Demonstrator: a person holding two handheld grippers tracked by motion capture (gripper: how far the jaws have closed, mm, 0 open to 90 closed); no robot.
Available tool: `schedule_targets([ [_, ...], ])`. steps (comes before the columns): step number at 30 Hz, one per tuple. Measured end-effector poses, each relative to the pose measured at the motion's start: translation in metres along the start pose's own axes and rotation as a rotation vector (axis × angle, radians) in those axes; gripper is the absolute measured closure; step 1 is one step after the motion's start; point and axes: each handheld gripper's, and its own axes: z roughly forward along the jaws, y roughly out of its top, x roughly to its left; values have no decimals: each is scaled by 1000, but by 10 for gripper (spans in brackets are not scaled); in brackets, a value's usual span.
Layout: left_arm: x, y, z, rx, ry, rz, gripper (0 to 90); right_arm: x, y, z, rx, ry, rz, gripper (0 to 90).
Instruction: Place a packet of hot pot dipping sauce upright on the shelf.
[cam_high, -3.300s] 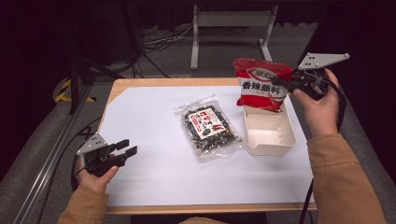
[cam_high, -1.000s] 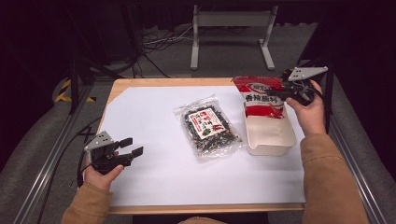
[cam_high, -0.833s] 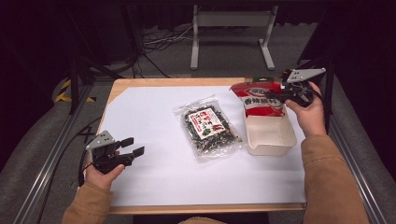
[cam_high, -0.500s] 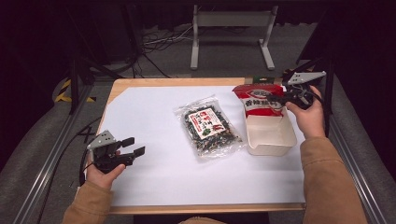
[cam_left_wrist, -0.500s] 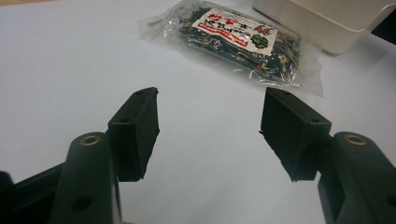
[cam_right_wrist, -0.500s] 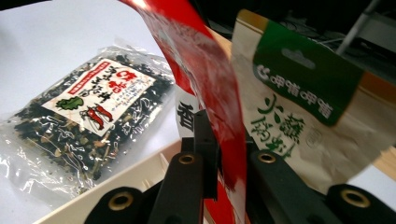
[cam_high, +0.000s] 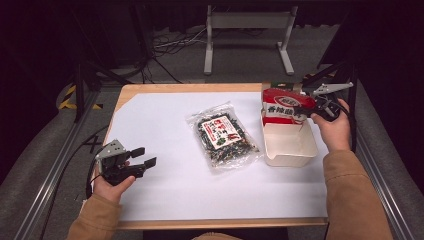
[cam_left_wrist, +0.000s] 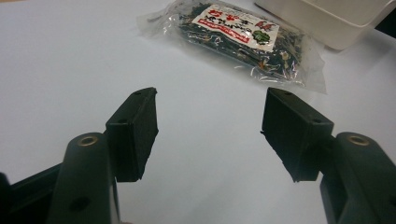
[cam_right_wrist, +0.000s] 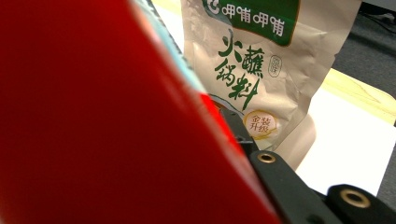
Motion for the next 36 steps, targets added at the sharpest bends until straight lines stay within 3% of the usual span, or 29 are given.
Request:
schedule_targets([
  [2,3,2,3,5,-23,-24,364,1,0,0,-3,0,10,824],
  [6,6,7,10,37,15,-11,373,2,-2,-1,-32,7,44,702],
  [10,5,13,11,49,24,-12,383,6,-2,-5,-49,-4,47,602],
  [11,5,15,11,55,28,-1,383,8,-2,-7,-67,-11,50,534],
  [13,3,19,13,62,24,2,382,9,-2,-9,-74,-15,57,506],
  [16,0,27,17,76,29,34,377,13,-7,-14,-112,-37,79,386],
  [20,-2,37,24,87,34,65,371,19,-13,-23,-123,-69,69,344],
  [26,-7,54,35,102,2,55,365,31,-25,-42,-175,-113,58,339],
  [28,-10,62,38,95,5,83,365,35,-28,-45,-166,-124,53,339],
  [32,-16,69,41,94,1,96,371,44,-34,-52,-174,-120,47,339],
  [35,-19,75,43,100,1,109,371,52,-39,-59,-181,-102,74,337],
  [36,-20,79,44,100,-22,117,378,54,-40,-60,-182,-85,88,335],
])
